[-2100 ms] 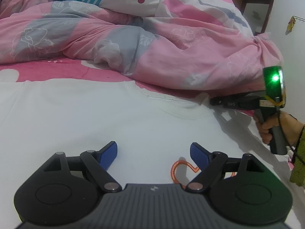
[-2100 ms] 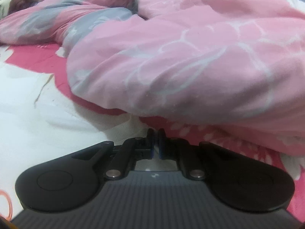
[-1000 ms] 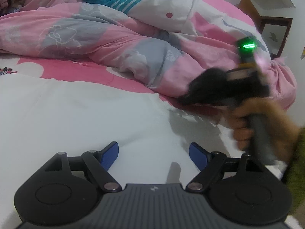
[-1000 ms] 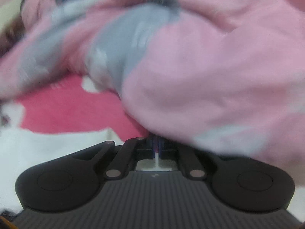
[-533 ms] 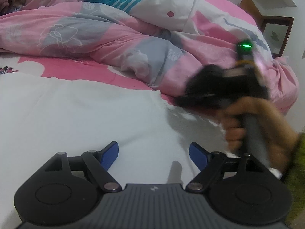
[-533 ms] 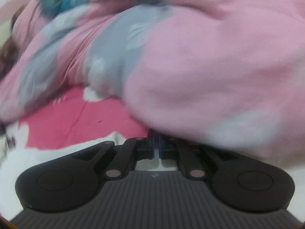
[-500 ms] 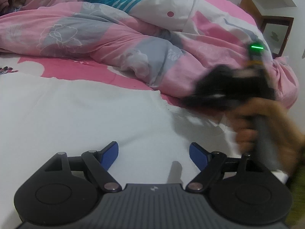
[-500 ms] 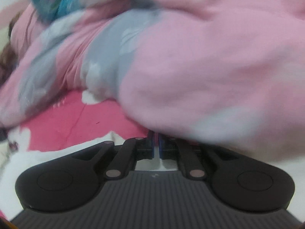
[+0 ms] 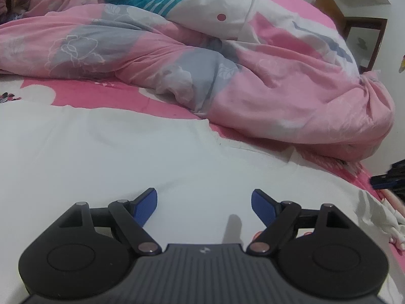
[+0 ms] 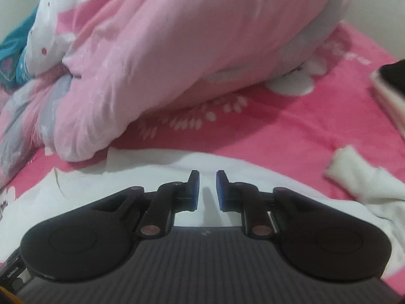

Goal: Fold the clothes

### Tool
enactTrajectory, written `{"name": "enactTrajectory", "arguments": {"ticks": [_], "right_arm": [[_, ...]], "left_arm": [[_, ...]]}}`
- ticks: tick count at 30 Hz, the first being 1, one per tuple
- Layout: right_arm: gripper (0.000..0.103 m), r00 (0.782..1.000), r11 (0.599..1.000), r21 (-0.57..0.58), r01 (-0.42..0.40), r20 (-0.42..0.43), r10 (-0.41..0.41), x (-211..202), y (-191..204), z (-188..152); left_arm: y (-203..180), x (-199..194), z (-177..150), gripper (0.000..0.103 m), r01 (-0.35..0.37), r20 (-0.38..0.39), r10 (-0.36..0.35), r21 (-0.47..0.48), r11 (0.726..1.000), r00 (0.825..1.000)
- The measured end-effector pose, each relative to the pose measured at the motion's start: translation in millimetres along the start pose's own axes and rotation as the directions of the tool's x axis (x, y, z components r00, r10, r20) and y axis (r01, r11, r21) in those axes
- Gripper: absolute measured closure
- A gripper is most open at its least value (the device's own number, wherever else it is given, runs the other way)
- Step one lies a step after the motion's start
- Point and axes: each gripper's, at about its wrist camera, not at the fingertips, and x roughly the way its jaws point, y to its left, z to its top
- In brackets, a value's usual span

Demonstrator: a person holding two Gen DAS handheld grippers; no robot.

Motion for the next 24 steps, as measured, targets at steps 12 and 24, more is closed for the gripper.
{"name": "enactTrajectory", "arguments": {"ticks": [12,24], "right_arm": [[0.094,1.0,1.0,-0.028,0.001,0.004,-0.001,27.5,16.5,7.1],[0.101,0.999,0.996,-0.087,0.009,-0.043,-0.013,102.6,50.9,6.4]], "left_arm": [[-1.2,1.8,-0.5,0.02,-0.002,-0.006,0.002,0.007,1.0,1.0],[-1.2,2.7,-1.0,0.02,0.0,-0.005,0.001,0.006,1.0,1.0]]}}
